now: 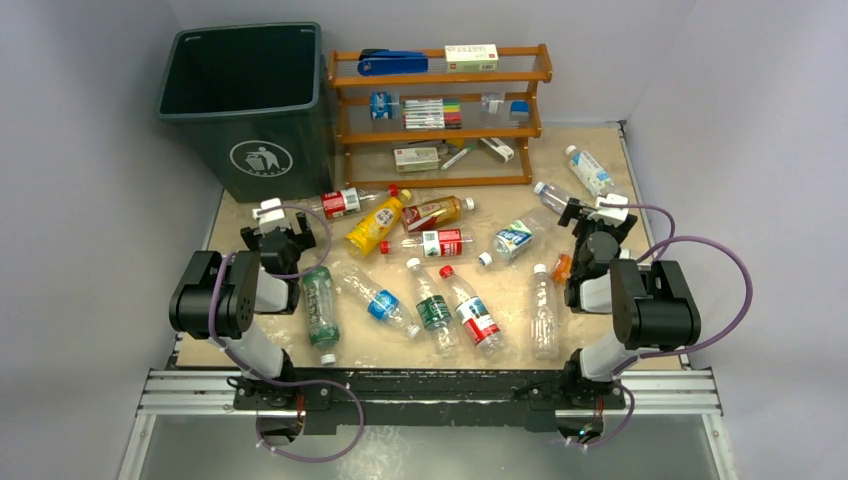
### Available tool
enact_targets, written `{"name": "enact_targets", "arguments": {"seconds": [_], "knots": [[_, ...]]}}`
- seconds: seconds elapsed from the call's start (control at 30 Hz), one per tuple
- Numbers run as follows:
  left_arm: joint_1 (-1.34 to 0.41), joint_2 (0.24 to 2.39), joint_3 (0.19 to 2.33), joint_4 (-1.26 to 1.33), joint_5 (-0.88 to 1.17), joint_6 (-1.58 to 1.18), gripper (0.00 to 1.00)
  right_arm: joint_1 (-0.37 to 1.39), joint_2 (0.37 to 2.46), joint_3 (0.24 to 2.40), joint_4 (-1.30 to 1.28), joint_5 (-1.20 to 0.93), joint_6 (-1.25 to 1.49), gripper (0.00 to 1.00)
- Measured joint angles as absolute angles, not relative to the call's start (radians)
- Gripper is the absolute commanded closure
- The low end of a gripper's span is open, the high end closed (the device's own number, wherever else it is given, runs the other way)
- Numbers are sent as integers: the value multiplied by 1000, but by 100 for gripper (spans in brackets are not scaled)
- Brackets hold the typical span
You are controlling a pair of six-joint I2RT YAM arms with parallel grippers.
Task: Put the plastic bottles in the bin
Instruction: Pick up the plastic bottle at the center of the board.
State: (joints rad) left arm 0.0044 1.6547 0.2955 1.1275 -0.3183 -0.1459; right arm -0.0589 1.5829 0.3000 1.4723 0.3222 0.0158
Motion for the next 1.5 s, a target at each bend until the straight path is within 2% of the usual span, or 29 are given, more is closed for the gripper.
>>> {"name": "enact_targets", "arguments": {"seconds": [0.77, 0.87, 1.1, 1.27, 1.5], "knots": [[3, 1648, 302, 1103, -332, -146, 1, -59, 1571, 293, 1471, 319, 15, 0], [1, 1605, 310, 1047, -341, -147, 1, -59, 1475, 271, 1423, 313, 12, 0], [-36, 1404, 334, 881, -388, -147, 1, -59, 1105, 285, 1248, 243, 11, 0], [-72, 1212, 395, 723, -391, -155, 1, -59, 927, 382, 1005, 158, 43, 0], [-73, 1037, 545, 535, -231, -189, 1, -59, 740, 586, 647, 60, 179, 0]]}}
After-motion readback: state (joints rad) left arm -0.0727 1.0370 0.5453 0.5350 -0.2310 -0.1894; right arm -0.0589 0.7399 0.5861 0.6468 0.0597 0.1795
